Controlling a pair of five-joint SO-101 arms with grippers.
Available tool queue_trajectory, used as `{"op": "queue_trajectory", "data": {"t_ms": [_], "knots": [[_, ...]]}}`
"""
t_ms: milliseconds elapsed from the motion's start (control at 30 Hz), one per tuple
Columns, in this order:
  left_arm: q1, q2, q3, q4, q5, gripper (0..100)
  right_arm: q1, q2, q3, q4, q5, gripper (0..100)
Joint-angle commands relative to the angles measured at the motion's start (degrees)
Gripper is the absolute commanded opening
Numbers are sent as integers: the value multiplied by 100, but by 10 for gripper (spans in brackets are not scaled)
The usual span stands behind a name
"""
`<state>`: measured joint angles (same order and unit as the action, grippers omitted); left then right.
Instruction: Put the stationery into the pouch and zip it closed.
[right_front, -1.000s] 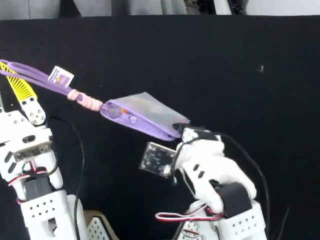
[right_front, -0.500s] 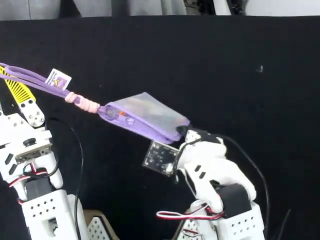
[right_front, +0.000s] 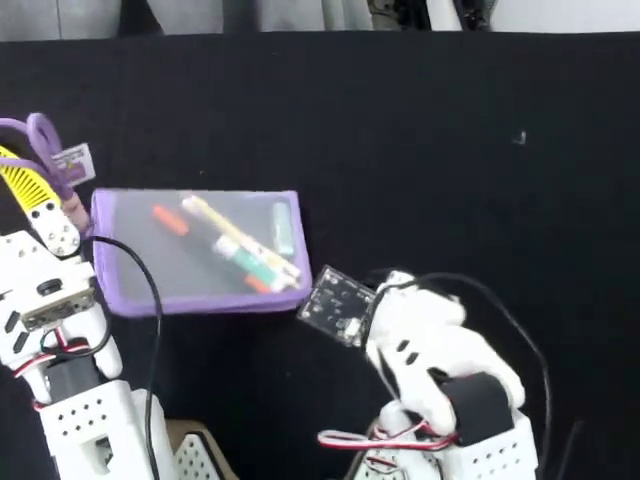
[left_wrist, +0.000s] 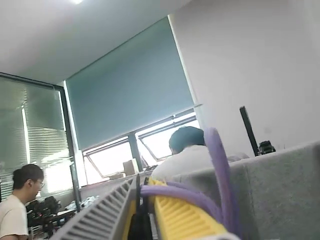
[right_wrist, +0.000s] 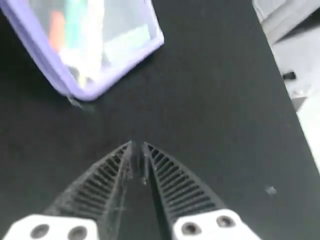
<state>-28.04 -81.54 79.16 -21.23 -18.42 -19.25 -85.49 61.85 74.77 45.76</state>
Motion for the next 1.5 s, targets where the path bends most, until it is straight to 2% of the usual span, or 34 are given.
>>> {"op": "queue_trajectory", "data": {"t_ms": [0, 100, 167, 367, 433, 567, 733, 833, 967, 1100, 1333, 1467], "knots": [[409, -79, -189, -105, -35, 29, -651, 4, 171, -316, -642, 80], [699, -70, -532, -79, -44, 29, -976, 4, 418, -651, -1152, 171], [901, -70, -936, 281, -44, 29, -1231, 4, 488, -721, -1327, 214], [2026, -18, -3257, 3024, -18, 29, -2057, -866, 497, -686, -2101, 233], [2527, 35, -3855, 3446, -44, 29, -2207, -1543, 541, -633, -2426, 233], [3055, 615, -4655, 3560, -53, 29, -2382, -2835, 840, -466, -2646, 233], [3468, 1574, -5288, 3578, -9, 29, -2558, -2466, 1209, -932, -2646, 234], [3837, 1960, -5508, 3578, -9, 29, -2409, -2677, 1367, -1231, -2637, 234], [4268, 2048, -5543, 3578, -44, 29, -1987, -2712, 1358, -1538, -2646, 234], [4585, 2110, -5499, 3578, -53, 29, -1996, -2703, 1349, -1943, -2655, 234], [4725, 2119, -5182, 3560, -53, 29, -2646, -2703, 1393, -2523, -2664, 234], [4725, 2119, -5042, 3560, -18, 29, -2734, -2695, 1613, -3569, -2664, 233]]}}
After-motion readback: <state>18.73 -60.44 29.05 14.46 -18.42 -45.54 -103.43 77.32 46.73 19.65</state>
